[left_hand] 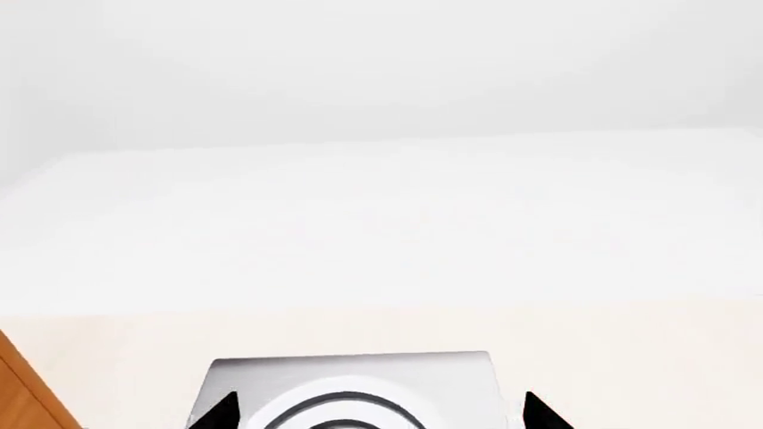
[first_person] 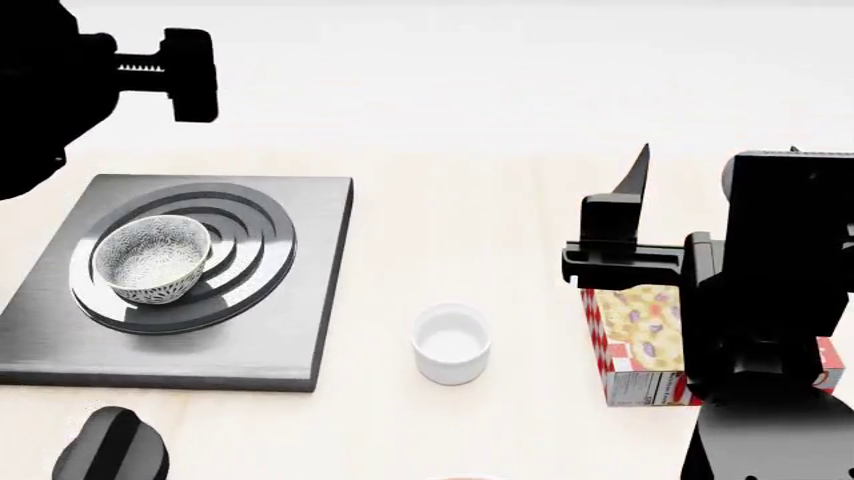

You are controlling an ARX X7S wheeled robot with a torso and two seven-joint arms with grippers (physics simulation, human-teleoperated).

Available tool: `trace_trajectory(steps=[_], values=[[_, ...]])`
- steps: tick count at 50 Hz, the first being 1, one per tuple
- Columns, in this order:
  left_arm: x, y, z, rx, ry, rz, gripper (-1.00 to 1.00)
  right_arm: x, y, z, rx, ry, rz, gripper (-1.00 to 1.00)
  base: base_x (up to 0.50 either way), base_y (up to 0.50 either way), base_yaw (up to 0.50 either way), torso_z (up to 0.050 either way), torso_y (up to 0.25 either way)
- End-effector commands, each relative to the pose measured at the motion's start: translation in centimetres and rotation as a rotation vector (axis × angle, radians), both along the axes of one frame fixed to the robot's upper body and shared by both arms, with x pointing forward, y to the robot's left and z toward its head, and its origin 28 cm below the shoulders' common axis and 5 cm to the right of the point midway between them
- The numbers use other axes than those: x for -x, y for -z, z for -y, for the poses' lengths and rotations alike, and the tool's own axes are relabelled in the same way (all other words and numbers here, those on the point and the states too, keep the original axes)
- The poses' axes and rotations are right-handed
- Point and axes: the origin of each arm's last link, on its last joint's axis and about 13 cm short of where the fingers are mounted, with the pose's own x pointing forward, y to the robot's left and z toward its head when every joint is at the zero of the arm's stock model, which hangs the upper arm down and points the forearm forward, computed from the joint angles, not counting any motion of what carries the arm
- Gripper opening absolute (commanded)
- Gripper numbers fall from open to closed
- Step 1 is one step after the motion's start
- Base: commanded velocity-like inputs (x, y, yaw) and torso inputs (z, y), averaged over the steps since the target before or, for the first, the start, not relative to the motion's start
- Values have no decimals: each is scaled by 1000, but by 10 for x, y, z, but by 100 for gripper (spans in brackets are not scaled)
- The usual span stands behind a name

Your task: Pick the akita bowl on the stove and place it on the plate.

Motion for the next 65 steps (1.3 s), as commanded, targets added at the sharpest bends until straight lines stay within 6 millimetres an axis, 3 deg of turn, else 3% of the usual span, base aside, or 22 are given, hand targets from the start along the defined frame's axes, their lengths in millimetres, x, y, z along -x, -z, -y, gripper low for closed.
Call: trace_trajectory(steps=[1,30,57,65], values=[[1,2,11,63,97,12,100,0,0,1,-18,1,6,100,0,0,0,0,0],[1,11,14,27,90,61,100,0,0,1,-21,-1,6,100,0,0,0,0,0],[2,9,15,-25,110,118,100,0,0,0,-20,-5,5,100,0,0,0,3,-87],[2,4,14,29,76,116,100,1,-1,0,-21,-3,6,100,0,0,0,8,-120]])
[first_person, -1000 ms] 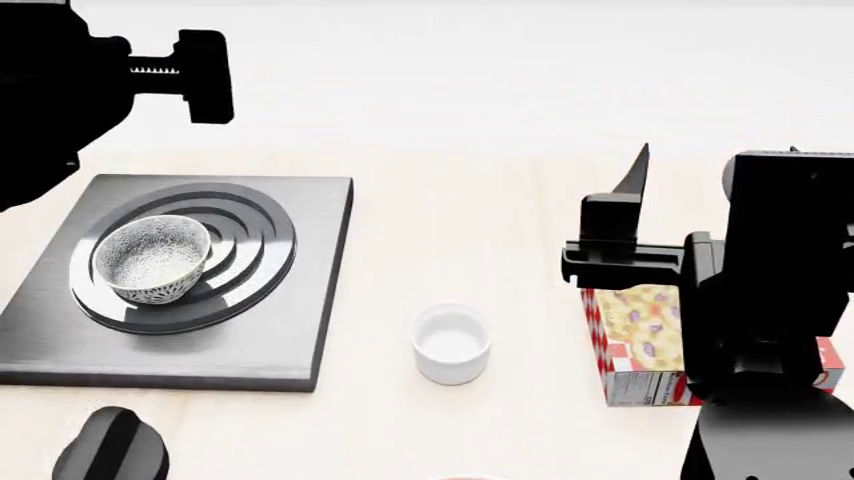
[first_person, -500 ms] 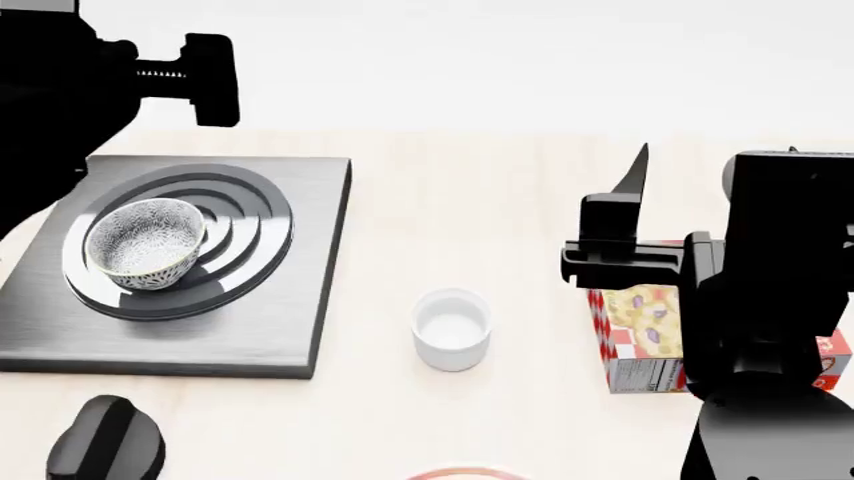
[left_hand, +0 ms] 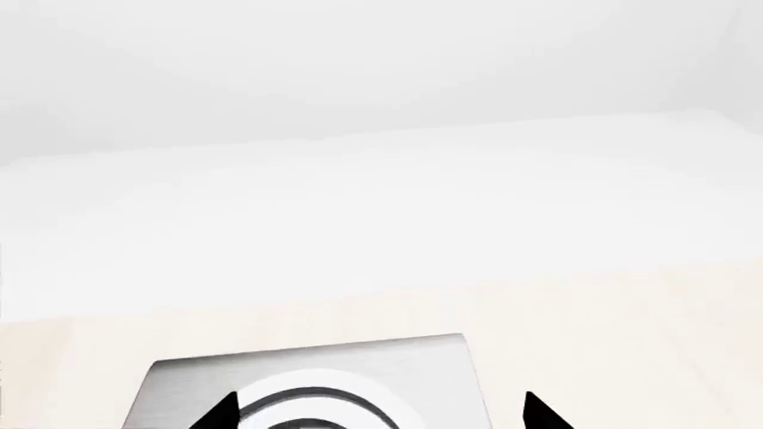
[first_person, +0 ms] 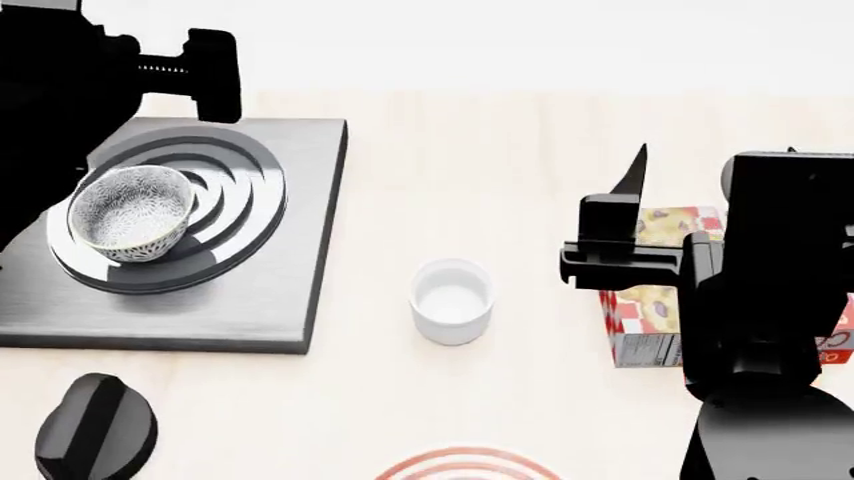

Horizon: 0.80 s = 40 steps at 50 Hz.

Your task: Pick the akita bowl on the stove and place it on the plate.

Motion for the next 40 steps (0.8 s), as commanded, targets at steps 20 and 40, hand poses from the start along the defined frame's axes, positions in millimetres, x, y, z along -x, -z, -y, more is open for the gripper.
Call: trace_trajectory(steps=[20,40], values=[[3,0,6,18,34,0,100,0,-1,0,-14,1,6,100,0,0,0,4,-85],[3,13,12,-114,-22,-31,100,0,0,1,-16,2,6,100,0,0,0,0,0]])
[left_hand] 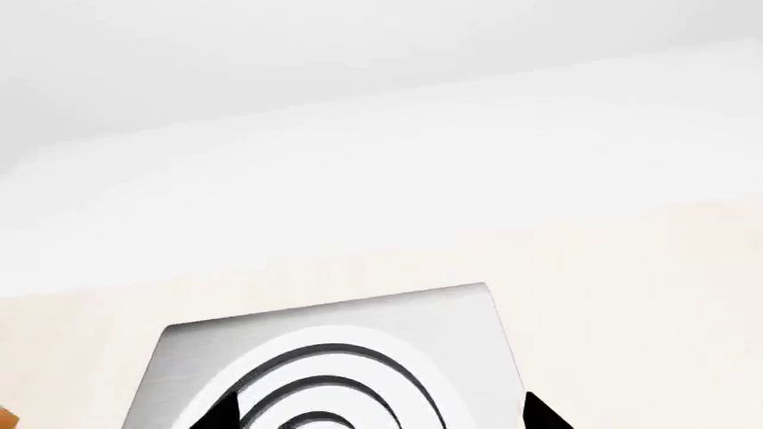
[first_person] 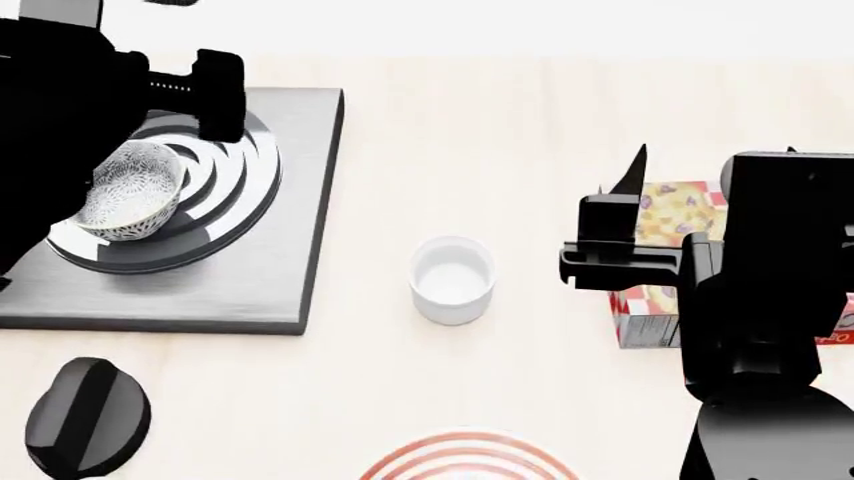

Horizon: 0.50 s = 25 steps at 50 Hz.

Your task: Pick the akita bowl on the stove and place it on the plate.

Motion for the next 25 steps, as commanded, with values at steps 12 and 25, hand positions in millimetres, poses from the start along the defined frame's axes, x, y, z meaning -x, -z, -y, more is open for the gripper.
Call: trace_trajectory(steps=[12,25], values=[[0,27,10,-114,-5,-28,100,0,-1,1,-14,1,5,100,0,0,0,0,0],[4,40,8,-160,-23,-51,100,-1,1,1,-12,1,5,100,0,0,0,0,0]])
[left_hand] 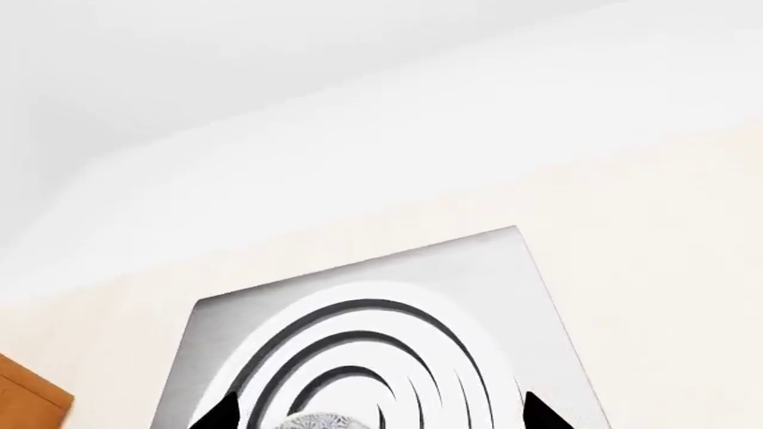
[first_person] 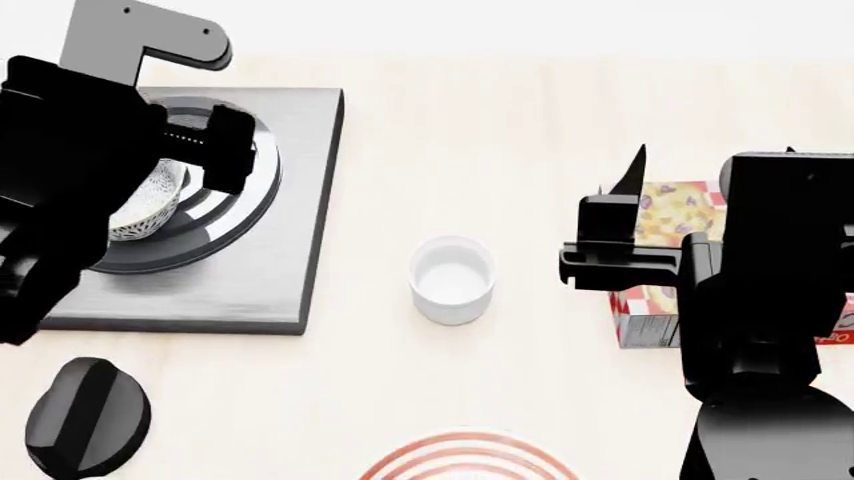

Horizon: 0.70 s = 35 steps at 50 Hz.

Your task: Pick the akita bowl on the stove and place it on the plate.

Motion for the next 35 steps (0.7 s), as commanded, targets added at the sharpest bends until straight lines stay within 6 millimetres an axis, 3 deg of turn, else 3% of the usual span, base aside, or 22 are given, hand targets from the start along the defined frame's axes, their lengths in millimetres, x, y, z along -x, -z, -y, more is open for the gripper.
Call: trace_trajectory(steps=[1,35], values=[[3,11,4,-19,13,-18,100,0,0,1,-14,2,6,100,0,0,0,0,0],[3,32,-2,-96,-30,-75,100,0,0,1,-14,2,6,100,0,0,0,0,0]])
